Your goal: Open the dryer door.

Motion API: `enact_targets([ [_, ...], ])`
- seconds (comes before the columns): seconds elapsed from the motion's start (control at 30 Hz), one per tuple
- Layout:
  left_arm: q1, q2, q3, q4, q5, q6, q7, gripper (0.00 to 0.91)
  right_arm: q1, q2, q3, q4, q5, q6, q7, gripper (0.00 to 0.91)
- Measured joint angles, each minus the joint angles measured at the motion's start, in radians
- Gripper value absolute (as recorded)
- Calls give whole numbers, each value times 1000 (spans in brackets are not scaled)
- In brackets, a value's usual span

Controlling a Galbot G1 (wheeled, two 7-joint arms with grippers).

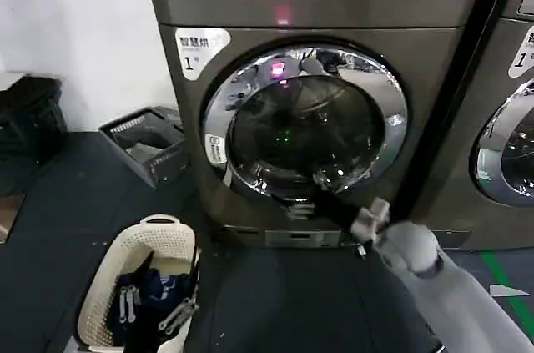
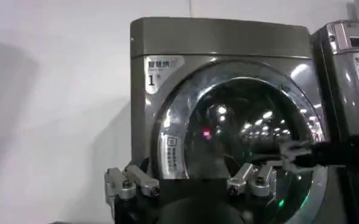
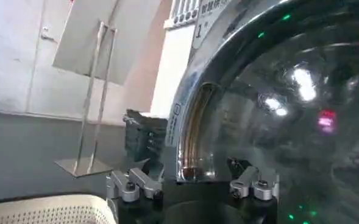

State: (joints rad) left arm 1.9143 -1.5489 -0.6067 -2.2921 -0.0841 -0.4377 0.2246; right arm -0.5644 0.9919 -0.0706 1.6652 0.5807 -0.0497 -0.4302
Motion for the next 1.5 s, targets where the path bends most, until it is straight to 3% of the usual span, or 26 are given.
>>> enact_targets([
  [0.4,8,-9,0,6,21,-6,0,907,134,113,-139,-95,-13,-51,24,907],
  [0.53,10,-9,-2,10,24,-5,2,907,164,138,-160,-134,-39,-51,12,907],
  [1.23,9,-9,-4,30,76,8,-8,907,286,266,-218,-331,11,-38,-75,907],
  [1.5,-4,-7,-3,19,71,60,-24,907,288,253,-202,-339,36,-40,-183,907],
])
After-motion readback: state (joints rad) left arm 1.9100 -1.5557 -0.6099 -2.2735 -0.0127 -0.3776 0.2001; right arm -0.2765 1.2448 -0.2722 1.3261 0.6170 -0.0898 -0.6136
